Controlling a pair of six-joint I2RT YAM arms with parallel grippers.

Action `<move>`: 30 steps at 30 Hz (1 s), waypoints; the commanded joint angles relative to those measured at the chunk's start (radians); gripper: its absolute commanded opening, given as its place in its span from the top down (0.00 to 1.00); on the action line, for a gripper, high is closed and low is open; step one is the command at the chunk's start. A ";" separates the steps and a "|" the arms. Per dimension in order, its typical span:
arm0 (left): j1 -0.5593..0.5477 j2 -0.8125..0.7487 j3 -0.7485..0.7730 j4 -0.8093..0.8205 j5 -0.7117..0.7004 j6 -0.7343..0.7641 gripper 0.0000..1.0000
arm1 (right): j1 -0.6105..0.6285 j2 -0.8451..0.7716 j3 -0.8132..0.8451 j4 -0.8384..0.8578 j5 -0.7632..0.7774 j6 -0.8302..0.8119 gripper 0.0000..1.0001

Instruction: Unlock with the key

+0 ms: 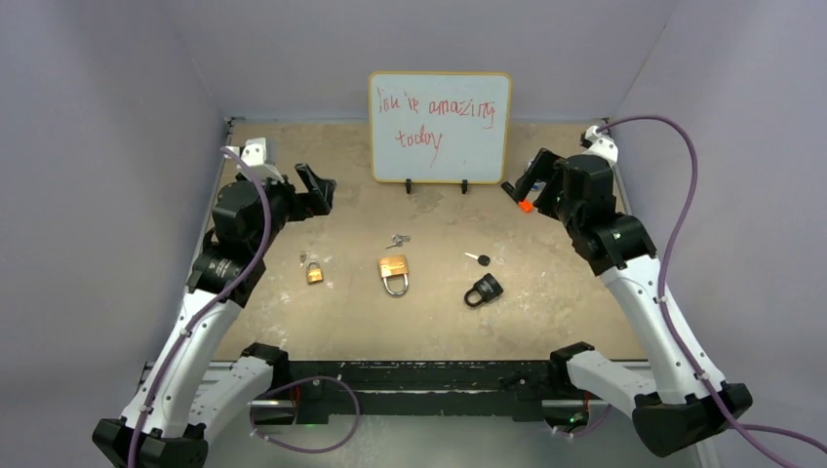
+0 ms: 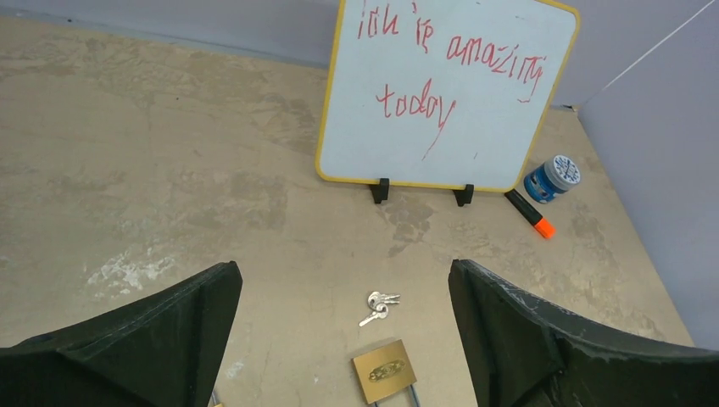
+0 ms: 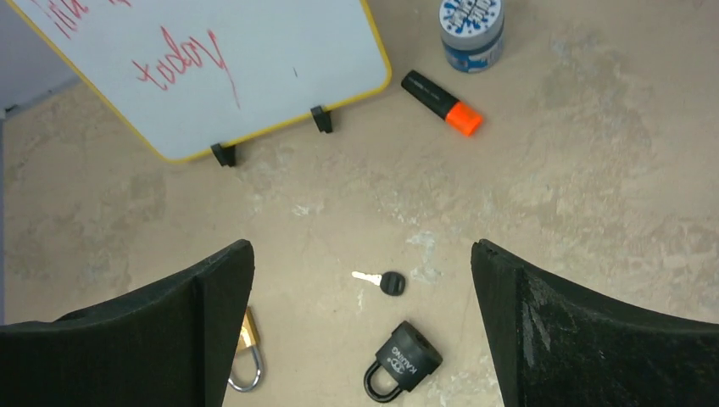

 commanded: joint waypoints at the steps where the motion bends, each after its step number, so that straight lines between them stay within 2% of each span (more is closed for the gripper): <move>1: 0.007 0.029 0.020 0.074 0.042 0.000 0.02 | -0.002 -0.011 -0.049 -0.033 -0.054 0.063 0.01; 4: 0.007 0.073 0.023 0.040 0.088 -0.002 0.01 | -0.002 0.002 -0.150 0.051 -0.200 0.010 0.01; 7: 0.007 0.098 -0.026 0.096 0.201 -0.045 0.00 | -0.002 0.051 -0.228 0.149 -0.419 0.005 0.01; 10: 0.005 0.109 -0.120 0.229 0.321 -0.123 0.02 | -0.001 0.150 -0.246 0.158 -0.485 0.010 0.09; 12: 0.005 0.126 -0.189 0.313 0.312 -0.183 0.03 | -0.001 0.229 -0.247 0.116 -0.484 0.030 0.17; 15: 0.004 0.171 -0.236 0.341 0.319 -0.269 0.05 | -0.001 0.292 -0.241 0.038 -0.423 0.059 0.25; 17: -0.002 0.200 -0.242 0.343 0.353 -0.324 0.07 | 0.005 0.305 -0.226 -0.033 -0.376 0.050 0.25; 20: -0.026 0.226 -0.287 0.387 0.349 -0.338 0.09 | 0.019 0.307 -0.290 -0.023 -0.315 0.022 0.22; 27: -0.030 0.269 -0.326 0.404 0.348 -0.358 0.10 | 0.083 0.463 -0.291 -0.058 -0.358 -0.032 0.14; 30: -0.030 0.286 -0.329 0.398 0.338 -0.348 0.10 | 0.123 0.512 -0.265 -0.075 -0.351 -0.053 0.18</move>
